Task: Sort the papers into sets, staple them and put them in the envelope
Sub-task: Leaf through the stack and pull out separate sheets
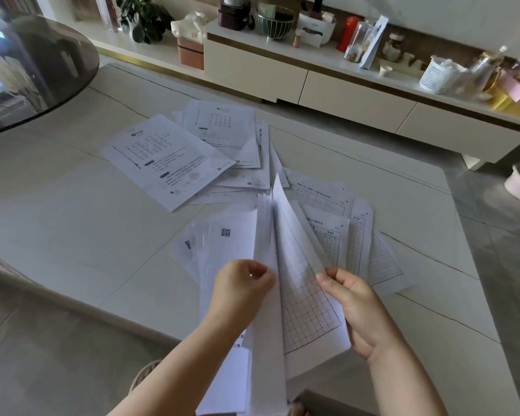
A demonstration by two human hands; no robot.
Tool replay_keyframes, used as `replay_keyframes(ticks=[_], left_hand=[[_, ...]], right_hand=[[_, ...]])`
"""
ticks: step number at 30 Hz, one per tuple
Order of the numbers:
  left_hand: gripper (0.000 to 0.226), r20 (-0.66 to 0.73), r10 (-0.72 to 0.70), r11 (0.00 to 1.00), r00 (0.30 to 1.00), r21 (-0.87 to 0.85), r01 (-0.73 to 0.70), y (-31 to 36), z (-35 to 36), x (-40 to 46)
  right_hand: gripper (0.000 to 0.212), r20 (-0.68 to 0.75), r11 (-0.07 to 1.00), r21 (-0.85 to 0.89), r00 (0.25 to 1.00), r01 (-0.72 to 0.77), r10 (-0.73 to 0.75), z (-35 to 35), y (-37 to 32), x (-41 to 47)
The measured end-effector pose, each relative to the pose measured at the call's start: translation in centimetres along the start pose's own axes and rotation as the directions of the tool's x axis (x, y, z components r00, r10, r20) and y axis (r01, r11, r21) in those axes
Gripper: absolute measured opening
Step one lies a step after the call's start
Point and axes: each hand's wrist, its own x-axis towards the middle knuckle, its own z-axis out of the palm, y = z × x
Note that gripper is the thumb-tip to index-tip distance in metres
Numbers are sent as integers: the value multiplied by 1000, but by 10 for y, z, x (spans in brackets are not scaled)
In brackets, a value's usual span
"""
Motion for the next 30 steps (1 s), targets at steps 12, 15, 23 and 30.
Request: replay_keyframes(ticks=[12, 15, 23, 30], left_hand=[[39, 11, -136, 932, 991, -336, 132, 4, -6, 6], [21, 67, -85, 924, 994, -369, 104, 7, -5, 3], [47, -24, -66, 943, 998, -327, 54, 5, -20, 9], [51, -11, -13, 960, 1000, -281, 10, 11, -31, 7]], right_hand=[[35, -87, 858, -490, 971, 154, -224, 7, -2, -8], [72, 140, 980, -199, 990, -7, 35, 19, -8, -12], [84, 27, 921, -347, 980, -177, 199, -15, 15, -5], [21, -331, 939, -343, 939, -21, -99, -35, 16, 2]])
